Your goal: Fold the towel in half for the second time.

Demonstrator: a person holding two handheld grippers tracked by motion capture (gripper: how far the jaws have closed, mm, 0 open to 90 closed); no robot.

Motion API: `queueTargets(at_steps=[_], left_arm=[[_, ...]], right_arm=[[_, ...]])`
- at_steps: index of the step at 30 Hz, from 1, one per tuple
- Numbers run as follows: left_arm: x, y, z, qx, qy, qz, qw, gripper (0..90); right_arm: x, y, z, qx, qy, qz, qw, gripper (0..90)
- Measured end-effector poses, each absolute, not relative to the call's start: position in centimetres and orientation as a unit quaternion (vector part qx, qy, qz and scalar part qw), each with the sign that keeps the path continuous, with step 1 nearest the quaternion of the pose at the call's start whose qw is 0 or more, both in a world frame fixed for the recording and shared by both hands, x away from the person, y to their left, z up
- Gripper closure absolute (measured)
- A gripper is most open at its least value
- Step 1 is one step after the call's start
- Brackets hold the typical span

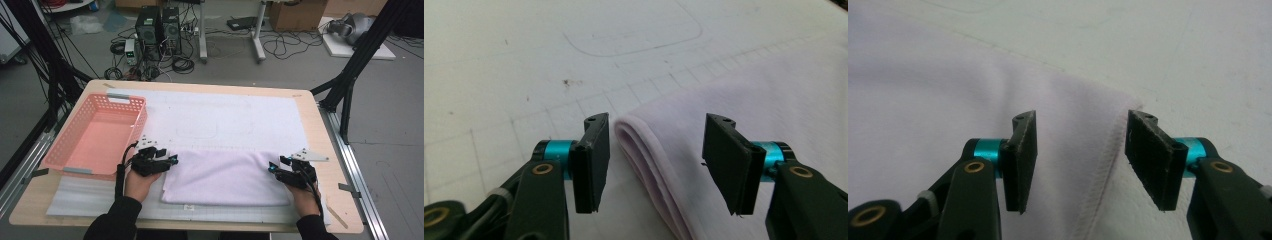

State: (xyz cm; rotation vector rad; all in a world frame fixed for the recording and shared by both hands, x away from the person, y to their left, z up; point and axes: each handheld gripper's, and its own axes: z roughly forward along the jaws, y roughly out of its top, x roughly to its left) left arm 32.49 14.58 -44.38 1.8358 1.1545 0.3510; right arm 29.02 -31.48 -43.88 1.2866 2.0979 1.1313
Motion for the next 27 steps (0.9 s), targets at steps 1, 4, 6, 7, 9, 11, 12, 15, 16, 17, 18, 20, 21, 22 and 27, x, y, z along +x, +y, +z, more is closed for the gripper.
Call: queueTargets(at_steps=[1,4,6,7,9,11,12,15,16,17,18,20,21,22,27], left_arm=[[32.8,14.4,-44.6,0.743,0.468,0.148,0.454,47.5],[33.1,13.9,-45.2,0.751,0.469,0.158,0.438,70.8],[33.0,13.9,-45.1,0.748,0.473,0.178,0.430,80.0],[32.8,13.7,-45.0,0.747,0.476,0.187,0.425,81.0],[32.4,13.5,-45.0,0.742,0.481,0.200,0.421,81.1],[32.0,13.7,-44.9,0.729,0.495,0.214,0.421,79.9],[32.0,14.0,-44.9,0.723,0.501,0.215,0.425,78.1],[32.4,14.7,-44.4,0.708,0.501,0.214,0.450,60.1],[32.9,14.7,-44.3,0.707,0.487,0.194,0.475,58.2],[33.1,14.7,-44.4,0.704,0.482,0.184,0.487,53.7],[33.6,14.6,-44.6,0.701,0.483,0.164,0.498,50.7],[34.3,14.3,-44.9,0.714,0.489,0.151,0.478,44.7],[34.7,14.0,-45.1,0.721,0.488,0.142,0.471,44.2],[35.0,13.7,-45.2,0.731,0.482,0.134,0.464,46.3],[34.9,13.2,-45.1,0.748,0.471,0.148,0.443,78.1]], right_arm=[[29.3,-31.5,-44.2,0.469,0.757,0.401,0.213,46.0],[30.2,-31.3,-45.0,0.472,0.766,0.385,0.208,47.2],[30.5,-31.5,-44.9,0.483,0.763,0.370,0.218,47.5],[30.5,-31.6,-44.7,0.492,0.760,0.360,0.225,48.3],[30.6,-32.4,-44.7,0.516,0.749,0.353,0.222,48.4],[30.5,-32.9,-44.6,0.527,0.744,0.355,0.206,48.4],[30.6,-33.1,-44.5,0.530,0.744,0.354,0.203,48.6],[30.6,-33.3,-43.4,0.511,0.743,0.374,0.216,51.5],[30.7,-33.3,-43.0,0.507,0.737,0.388,0.222,49.7],[31.0,-33.3,-42.6,0.498,0.729,0.413,0.224,47.8],[31.3,-33.2,-42.5,0.494,0.728,0.421,0.222,47.0],[32.4,-32.6,-42.8,0.487,0.735,0.422,0.212,46.9],[32.8,-32.3,-43.1,0.489,0.738,0.418,0.205,48.1],[33.5,-31.8,-43.7,0.492,0.746,0.399,0.203,51.4],[34.3,-32.3,-44.8,0.517,0.741,0.377,0.203,73.1]])
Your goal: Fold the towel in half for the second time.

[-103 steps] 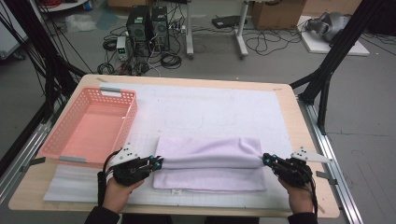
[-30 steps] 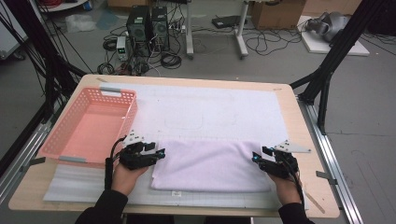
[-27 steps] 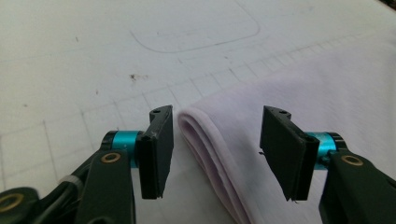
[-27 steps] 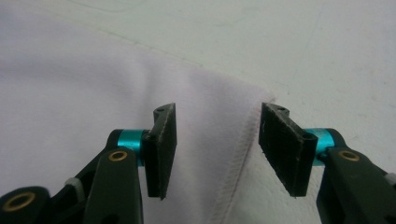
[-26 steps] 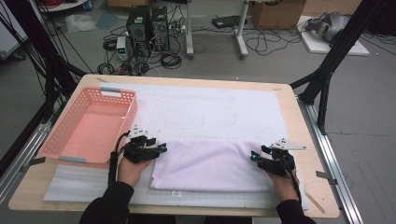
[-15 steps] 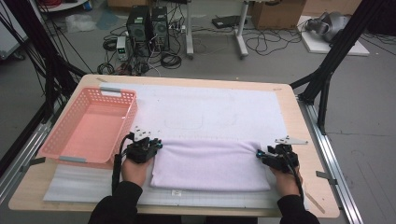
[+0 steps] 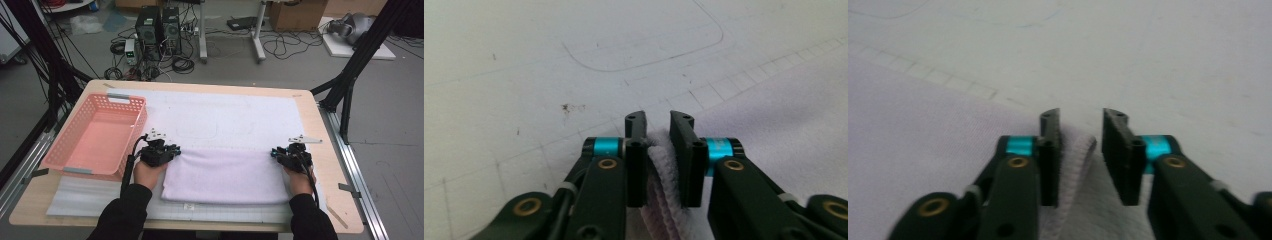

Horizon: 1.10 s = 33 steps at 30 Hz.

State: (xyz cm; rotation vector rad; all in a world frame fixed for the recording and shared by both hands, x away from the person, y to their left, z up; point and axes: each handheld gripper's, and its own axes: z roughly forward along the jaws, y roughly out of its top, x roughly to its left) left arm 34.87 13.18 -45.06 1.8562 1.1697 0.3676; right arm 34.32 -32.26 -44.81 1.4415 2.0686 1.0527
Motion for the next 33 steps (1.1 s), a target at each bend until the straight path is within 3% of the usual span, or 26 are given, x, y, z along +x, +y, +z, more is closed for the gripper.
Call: queueTargets(at_steps=[3,5,8,9,11,14,15,16,19,33], left_arm=[[34.6,13.3,-45.1,0.740,0.480,0.149,0.448,78.2],[34.4,13.8,-45.0,0.733,0.479,0.153,0.457,73.8],[34.8,14.5,-45.3,0.716,0.496,0.134,0.473,46.5],[35.0,14.6,-45.3,0.714,0.502,0.122,0.472,42.4],[35.0,14.4,-45.4,0.720,0.495,0.113,0.472,44.4],[34.9,13.6,-45.4,0.749,0.469,0.112,0.454,62.1],[34.9,13.4,-45.4,0.754,0.465,0.113,0.450,72.6],[34.9,13.4,-45.3,0.754,0.465,0.113,0.450,75.1],[34.9,13.5,-45.2,0.751,0.464,0.121,0.454,79.0],[38.8,13.8,-44.0,0.708,0.503,0.170,0.465,79.3]], right_arm=[[34.0,-32.3,-45.0,0.522,0.733,0.381,0.211,72.1],[33.7,-32.4,-45.0,0.533,0.725,0.381,0.212,63.4],[33.6,-33.1,-44.7,0.532,0.714,0.420,0.177,50.9],[33.6,-33.1,-44.8,0.526,0.717,0.427,0.167,47.8],[33.9,-32.9,-45.2,0.525,0.730,0.408,0.159,47.4],[33.8,-32.6,-45.2,0.507,0.743,0.407,0.157,66.0],[33.8,-32.6,-45.2,0.506,0.744,0.408,0.152,73.5],[33.8,-32.6,-45.1,0.508,0.743,0.410,0.148,81.2],[33.8,-32.8,-45.1,0.510,0.738,0.417,0.145,83.8],[36.7,-31.1,-44.0,0.504,0.722,0.418,0.221,84.2]])
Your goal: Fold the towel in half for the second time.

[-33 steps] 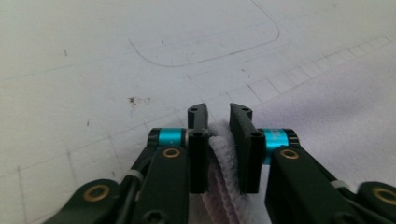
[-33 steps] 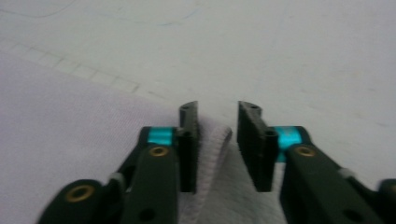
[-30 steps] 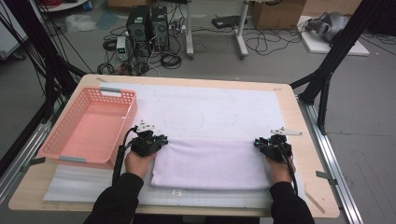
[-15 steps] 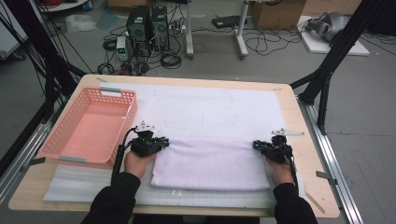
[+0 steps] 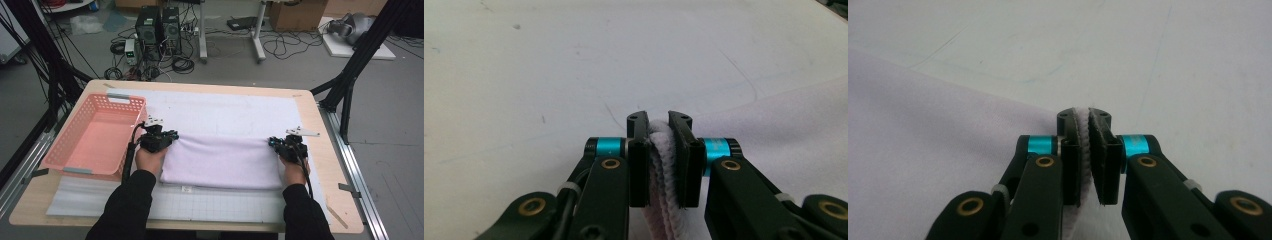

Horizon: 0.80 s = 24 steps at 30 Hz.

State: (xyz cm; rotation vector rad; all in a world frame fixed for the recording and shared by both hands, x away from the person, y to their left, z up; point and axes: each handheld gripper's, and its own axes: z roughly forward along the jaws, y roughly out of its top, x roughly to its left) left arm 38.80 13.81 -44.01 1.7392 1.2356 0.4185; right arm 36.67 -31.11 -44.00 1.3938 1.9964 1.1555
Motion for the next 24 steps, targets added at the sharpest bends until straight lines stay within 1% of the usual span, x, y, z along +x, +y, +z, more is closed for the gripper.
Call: queueTargets(at_steps=[1,3,4,5,7,10,13,15,17,21,24], left_arm=[[38.9,13.9,-44.2,0.707,0.508,0.165,0.463,79.2],[39.0,13.9,-44.6,0.712,0.509,0.164,0.455,77.7],[38.9,13.8,-44.6,0.712,0.508,0.166,0.456,74.2],[38.8,13.9,-44.4,0.711,0.507,0.168,0.457,68.0],[38.4,14.2,-44.0,0.703,0.505,0.164,0.473,51.1],[37.5,14.5,-43.2,0.693,0.489,0.167,0.503,40.5],[36.2,14.6,-42.4,0.690,0.465,0.168,0.529,32.8],[35.5,14.6,-42.1,0.692,0.450,0.167,0.539,28.4],[34.8,14.4,-42.0,0.701,0.437,0.162,0.539,20.9],[33.4,14.3,-42.1,0.713,0.403,0.156,0.551,20.1],[32.8,14.1,-41.9,0.720,0.392,0.159,0.550,20.1]], right_arm=[[37.2,-30.9,-44.0,0.503,0.725,0.411,0.228,84.2],[37.9,-30.5,-44.1,0.506,0.730,0.400,0.226,83.7],[38.0,-30.4,-44.2,0.505,0.733,0.396,0.227,82.0],[38.0,-30.3,-44.2,0.507,0.730,0.398,0.228,77.0],[37.8,-30.4,-44.0,0.515,0.724,0.396,0.232,61.4],[36.9,-31.2,-43.3,0.515,0.711,0.415,0.241,49.2],[35.6,-32.0,-42.4,0.505,0.707,0.436,0.233,47.1],[34.6,-32.3,-42.0,0.494,0.711,0.441,0.235,44.1],[33.6,-32.6,-41.7,0.486,0.714,0.449,0.232,40.3],[32.0,-32.9,-41.3,0.474,0.717,0.461,0.220,39.8],[31.2,-32.8,-41.3,0.461,0.731,0.453,0.218,34.0]])
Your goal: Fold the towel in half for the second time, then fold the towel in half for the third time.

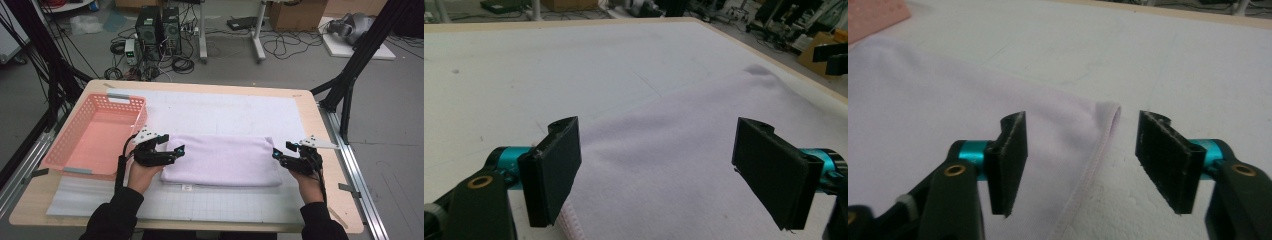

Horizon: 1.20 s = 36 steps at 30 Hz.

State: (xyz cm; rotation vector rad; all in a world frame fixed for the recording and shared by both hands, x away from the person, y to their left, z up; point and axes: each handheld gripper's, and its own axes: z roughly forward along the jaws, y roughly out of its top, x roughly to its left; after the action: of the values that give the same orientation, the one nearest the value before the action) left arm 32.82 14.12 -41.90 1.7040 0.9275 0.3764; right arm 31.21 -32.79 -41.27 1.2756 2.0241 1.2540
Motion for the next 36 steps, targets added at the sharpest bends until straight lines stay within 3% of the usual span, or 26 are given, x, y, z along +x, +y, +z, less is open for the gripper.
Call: queueTargets(at_steps=[8,17,36], left_arm=[[31.5,14.4,-41.9,0.719,0.373,0.170,0.562,21.4],[30.9,15.1,-41.9,0.711,0.376,0.169,0.570,21.7],[30.9,14.8,-42.0,0.718,0.372,0.163,0.565,21.6]], right_arm=[[29.5,-32.7,-41.3,0.432,0.740,0.463,0.226,19.1],[28.8,-32.9,-40.4,0.417,0.732,0.478,0.250,18.4],[28.9,-33.1,-40.6,0.421,0.732,0.474,0.250,18.4]])
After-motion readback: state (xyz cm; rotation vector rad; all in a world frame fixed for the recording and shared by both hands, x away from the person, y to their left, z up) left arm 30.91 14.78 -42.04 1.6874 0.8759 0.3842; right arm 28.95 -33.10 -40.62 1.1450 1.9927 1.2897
